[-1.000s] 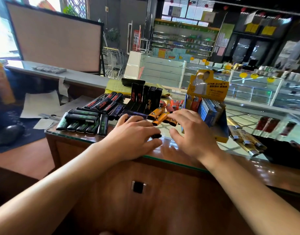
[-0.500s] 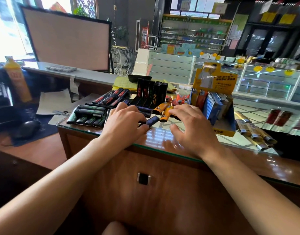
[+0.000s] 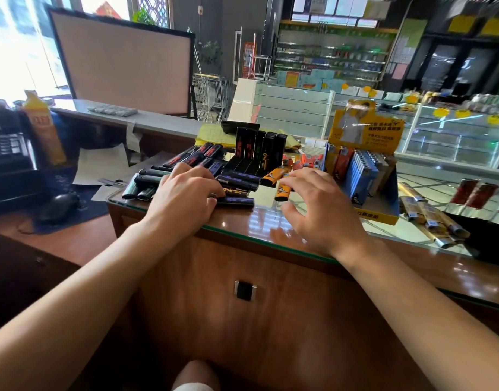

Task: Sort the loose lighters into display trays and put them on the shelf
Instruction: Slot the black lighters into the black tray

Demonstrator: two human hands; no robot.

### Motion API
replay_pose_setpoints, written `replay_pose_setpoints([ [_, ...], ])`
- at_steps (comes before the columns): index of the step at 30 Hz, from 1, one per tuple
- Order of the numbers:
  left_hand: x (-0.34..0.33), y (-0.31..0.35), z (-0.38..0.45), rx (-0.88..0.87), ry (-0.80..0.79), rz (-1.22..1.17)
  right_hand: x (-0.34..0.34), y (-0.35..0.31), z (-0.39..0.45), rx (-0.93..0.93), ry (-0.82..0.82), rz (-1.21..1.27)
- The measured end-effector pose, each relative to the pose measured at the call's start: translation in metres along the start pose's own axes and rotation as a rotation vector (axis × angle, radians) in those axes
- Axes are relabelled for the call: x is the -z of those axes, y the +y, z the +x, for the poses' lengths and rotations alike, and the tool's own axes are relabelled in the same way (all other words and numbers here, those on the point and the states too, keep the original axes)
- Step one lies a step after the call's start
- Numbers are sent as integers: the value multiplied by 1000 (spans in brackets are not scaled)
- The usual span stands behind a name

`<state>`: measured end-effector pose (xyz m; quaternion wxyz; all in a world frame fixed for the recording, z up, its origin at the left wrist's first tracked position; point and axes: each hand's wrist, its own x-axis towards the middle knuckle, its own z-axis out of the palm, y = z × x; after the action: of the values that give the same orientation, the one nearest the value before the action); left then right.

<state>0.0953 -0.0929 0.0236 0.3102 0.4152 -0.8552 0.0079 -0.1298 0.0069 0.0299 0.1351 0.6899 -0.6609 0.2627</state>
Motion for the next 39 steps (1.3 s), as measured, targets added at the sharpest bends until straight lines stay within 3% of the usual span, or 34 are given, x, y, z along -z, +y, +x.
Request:
replay_pose_setpoints([
  [4, -9, 7, 13, -67, -28, -36, -1, -5, -1, -17, -16, 4],
  [10, -10, 15, 39, -63, -379, 197, 3, -1, -5, -21, -26, -9],
  [17, -21, 27, 35, -191, -354, 170, 4, 1, -10, -20, -17, -9],
  [39, -19, 43, 33, -318, -291, 8, 16, 17, -22, -47, 22, -22],
])
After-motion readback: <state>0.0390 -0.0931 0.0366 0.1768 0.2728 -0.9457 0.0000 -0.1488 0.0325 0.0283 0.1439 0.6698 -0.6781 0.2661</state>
